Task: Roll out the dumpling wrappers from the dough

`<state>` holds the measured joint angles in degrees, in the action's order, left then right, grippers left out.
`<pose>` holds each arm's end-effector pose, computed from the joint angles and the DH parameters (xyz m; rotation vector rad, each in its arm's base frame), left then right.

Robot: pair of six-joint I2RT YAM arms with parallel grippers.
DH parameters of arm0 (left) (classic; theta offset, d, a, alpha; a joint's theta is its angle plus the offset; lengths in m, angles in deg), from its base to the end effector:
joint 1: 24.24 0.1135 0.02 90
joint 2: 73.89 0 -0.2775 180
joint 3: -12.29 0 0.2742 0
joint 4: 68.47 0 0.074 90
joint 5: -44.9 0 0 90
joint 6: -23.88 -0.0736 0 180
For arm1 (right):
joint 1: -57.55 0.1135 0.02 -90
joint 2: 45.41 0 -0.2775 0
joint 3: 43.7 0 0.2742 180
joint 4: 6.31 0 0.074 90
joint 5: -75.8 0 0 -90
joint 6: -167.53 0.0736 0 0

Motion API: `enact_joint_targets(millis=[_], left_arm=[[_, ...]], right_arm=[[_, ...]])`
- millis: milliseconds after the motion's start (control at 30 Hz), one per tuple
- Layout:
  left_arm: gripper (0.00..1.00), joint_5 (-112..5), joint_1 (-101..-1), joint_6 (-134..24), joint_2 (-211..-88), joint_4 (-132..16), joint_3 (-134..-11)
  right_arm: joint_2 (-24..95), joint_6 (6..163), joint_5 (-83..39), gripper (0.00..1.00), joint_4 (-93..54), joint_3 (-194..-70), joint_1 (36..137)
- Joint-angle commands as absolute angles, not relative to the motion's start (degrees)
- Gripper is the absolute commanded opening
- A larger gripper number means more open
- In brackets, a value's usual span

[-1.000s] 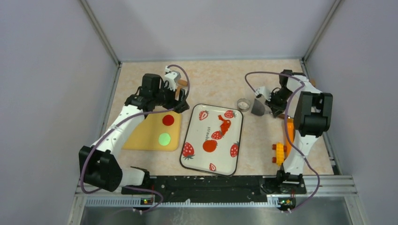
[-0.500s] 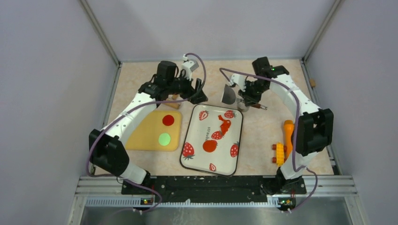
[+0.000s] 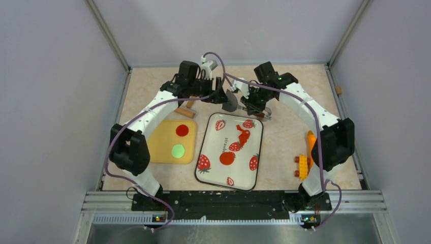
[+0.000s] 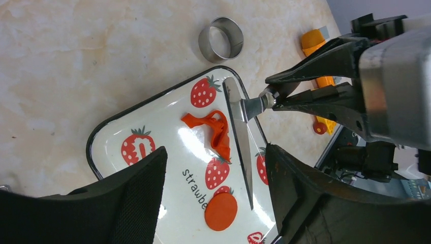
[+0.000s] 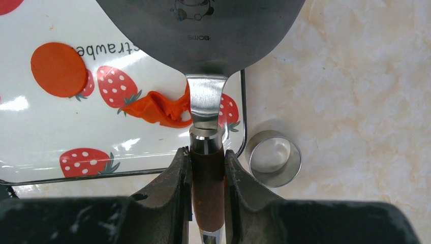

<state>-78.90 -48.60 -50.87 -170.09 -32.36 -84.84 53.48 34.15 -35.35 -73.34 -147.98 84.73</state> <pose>0.3790 -0.2166 0.3160 0.5261 2.1900 -1.0269 0.3469 0.2080 0.2879 -1.5876 2.0335 0.3846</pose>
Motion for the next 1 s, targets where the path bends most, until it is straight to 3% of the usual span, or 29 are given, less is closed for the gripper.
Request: enact_joint_targets(millis=[0,100,367,400,433,467,633,767,967], left_arm=[[0.65,-81.02,-48.58,-46.8,-170.92,-36.13,-85.5],[0.42,-85.05,-48.22,-45.12,-172.02,-38.27,-84.46],[0.0,-95.08,-45.3,-40.13,-174.56,-44.44,-81.79],[0.0,-95.97,-44.39,-38.57,-174.53,-46.09,-80.83],[0.0,-97.52,-43.2,-35.84,-174.38,-48.71,-79.63],[0.0,-99.08,-41.54,-32.51,-174.31,-53.91,-77.82],[0.0,-104.73,-36.92,-18.91,-174.42,-68.99,-71.72],[0.0,-107.19,-36.39,-11.27,-174.7,-77.65,-67.72],[0.0,-106.56,-36.37,-4.18,-175.1,-85.25,-64.07]], right_arm=[[50.72,35.85,-37.99,0.0,-71.54,-150.56,85.14],[50.21,35.65,-38.72,0.0,-71.82,-150.56,85.23],[49.71,36.8,-40.06,0.0,-71.35,-150.5,85.2],[49.4,38.2,-40.01,0.0,-70.81,-150.29,85.0],[48.91,40.02,-40.88,0.09,-70.15,-150.1,84.56],[48.23,42.97,-43.05,0.26,-69.28,-149.95,83.25],[45.07,69.68,-57.56,0.74,-58.14,-147.03,73.45],[46.64,96.05,-70.9,0.79,-46.31,-141.56,67.15],[47.42,103.71,-75.94,0.81,-40.3,-133.7,66.79]])
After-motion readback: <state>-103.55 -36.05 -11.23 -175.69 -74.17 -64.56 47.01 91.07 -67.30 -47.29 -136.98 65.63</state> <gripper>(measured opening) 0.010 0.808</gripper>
